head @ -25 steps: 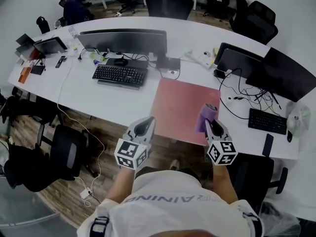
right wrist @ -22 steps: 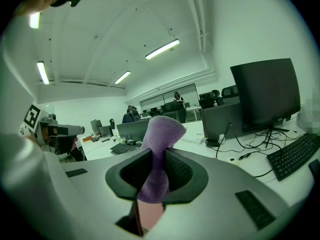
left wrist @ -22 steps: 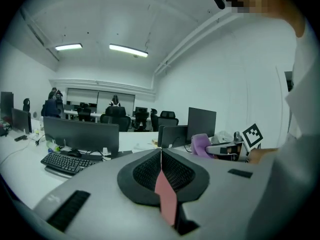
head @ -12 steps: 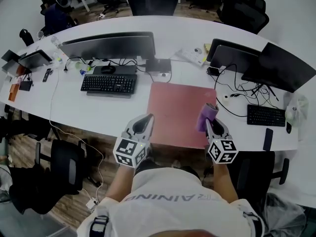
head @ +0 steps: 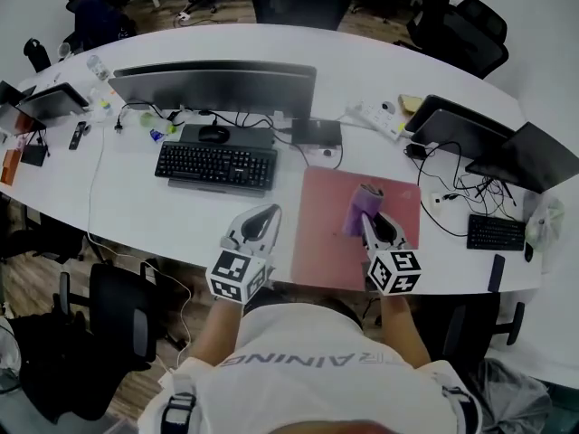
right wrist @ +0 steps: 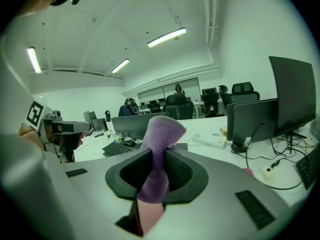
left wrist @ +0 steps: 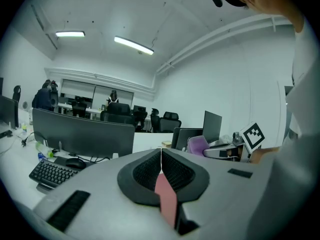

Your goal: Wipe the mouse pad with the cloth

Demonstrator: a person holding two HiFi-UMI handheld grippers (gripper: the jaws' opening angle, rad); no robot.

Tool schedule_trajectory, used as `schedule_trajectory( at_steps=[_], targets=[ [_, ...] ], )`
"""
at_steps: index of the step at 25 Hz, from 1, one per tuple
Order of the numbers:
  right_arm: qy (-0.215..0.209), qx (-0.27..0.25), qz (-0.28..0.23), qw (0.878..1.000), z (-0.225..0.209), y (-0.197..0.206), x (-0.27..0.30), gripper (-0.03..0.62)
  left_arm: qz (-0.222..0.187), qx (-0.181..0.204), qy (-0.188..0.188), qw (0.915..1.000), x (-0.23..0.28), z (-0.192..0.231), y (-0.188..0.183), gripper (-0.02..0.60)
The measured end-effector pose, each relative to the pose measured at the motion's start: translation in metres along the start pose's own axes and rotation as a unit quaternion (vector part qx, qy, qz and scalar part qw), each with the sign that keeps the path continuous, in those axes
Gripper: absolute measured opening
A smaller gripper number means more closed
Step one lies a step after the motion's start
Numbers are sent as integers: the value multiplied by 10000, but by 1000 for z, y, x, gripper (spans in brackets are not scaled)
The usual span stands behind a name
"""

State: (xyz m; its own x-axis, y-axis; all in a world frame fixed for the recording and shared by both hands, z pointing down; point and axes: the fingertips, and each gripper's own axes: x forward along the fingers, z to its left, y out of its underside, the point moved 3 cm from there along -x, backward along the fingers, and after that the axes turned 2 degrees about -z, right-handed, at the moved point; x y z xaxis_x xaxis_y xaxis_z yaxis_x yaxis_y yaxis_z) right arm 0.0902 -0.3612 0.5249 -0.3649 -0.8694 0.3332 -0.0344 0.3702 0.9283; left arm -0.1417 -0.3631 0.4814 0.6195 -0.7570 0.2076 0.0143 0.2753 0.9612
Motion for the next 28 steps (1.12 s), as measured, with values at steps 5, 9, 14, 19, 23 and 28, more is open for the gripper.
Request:
schedule_trajectory(
  at_steps=[5,9,14,19,23,28],
  targets=[
    [-257,-101,353,9990,44,7,59,92,67,-155,-103,9998,-8,60,4,32],
    [-584,-175,730,9955,78,28,108,92,156,-292,-241,9992,-17,96,17,32],
    [-739,-170,1323,9883,95,67,171,92,333,-476,-366,9976,-25,122,36,32],
    [-540,-133,1894,9803,86,109,225,92,469,-736,-451,9952,-31,138,50,32],
    [-333,-27,2241,9740,75,136,253,92,542,-866,-468,9937,-26,143,58,32],
    [-197,-57,2569,9662,61,156,266,92,638,-828,-370,9938,-14,143,59,32]
  ],
)
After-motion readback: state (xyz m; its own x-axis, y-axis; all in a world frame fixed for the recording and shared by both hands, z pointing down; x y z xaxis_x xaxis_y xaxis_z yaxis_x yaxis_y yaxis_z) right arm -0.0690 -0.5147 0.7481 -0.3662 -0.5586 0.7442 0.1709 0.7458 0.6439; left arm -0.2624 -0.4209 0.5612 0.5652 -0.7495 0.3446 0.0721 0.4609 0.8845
